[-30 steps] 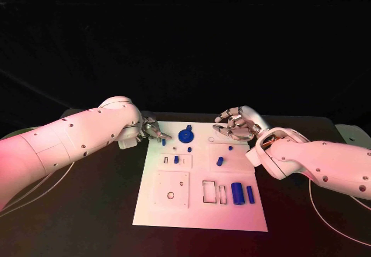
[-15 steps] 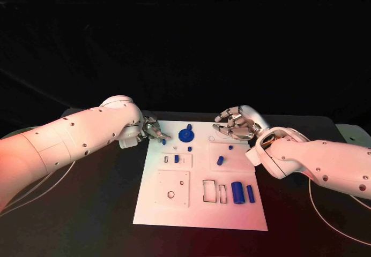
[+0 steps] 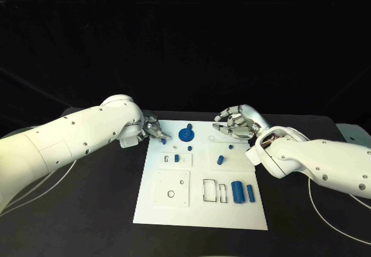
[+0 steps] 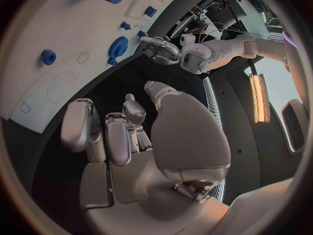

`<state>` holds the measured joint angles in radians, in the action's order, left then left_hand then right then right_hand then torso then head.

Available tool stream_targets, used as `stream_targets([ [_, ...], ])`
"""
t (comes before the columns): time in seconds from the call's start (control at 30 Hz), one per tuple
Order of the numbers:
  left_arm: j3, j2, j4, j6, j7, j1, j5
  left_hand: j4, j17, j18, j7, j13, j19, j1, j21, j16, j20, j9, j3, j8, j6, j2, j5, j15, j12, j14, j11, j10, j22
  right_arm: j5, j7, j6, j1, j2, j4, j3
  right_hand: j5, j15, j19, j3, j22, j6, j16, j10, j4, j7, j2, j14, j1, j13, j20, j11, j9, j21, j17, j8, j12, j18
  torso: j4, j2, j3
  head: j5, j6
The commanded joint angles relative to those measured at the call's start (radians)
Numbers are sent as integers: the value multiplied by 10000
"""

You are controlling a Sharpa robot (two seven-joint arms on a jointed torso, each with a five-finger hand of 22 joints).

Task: Assemble the parts on the task board

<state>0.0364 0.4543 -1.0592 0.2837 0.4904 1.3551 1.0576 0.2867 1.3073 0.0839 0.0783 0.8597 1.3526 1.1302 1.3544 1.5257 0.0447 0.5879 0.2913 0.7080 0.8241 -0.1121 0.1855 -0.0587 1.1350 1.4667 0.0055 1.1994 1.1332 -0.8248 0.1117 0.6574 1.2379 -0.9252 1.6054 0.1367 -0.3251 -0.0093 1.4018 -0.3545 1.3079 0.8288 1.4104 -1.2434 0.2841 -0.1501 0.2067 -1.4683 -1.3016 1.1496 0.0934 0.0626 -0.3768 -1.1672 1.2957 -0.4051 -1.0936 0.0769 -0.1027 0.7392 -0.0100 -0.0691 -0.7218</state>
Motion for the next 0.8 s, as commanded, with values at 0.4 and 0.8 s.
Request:
stream_targets([
  [0.4,22,-155,171,148,39,-1,-139,-9,1855,42,-43,63,70,411,95,65,19,21,150,-11,134,89,55,-4,110,827,-41,88,67,-35,78,-53,-7,4,14,1,-42,-64,60,-8,807,15,-62,-48,1,62,-48,-339,94,4,-36,-42,10,12,20,-44,-49,42,4,3,-2,-28,-44],
  [0.8,28,-181,198,347,48,-1,-142,-237,1856,32,-136,87,80,1529,126,66,-30,111,822,54,129,206,72,-78,163,827,-128,85,138,-36,79,-55,-7,5,3,1,-47,-65,62,-14,805,18,-60,-54,2,63,-61,-343,103,6,-37,-44,11,16,29,-48,-56,42,2,-3,0,-25,-105],
])
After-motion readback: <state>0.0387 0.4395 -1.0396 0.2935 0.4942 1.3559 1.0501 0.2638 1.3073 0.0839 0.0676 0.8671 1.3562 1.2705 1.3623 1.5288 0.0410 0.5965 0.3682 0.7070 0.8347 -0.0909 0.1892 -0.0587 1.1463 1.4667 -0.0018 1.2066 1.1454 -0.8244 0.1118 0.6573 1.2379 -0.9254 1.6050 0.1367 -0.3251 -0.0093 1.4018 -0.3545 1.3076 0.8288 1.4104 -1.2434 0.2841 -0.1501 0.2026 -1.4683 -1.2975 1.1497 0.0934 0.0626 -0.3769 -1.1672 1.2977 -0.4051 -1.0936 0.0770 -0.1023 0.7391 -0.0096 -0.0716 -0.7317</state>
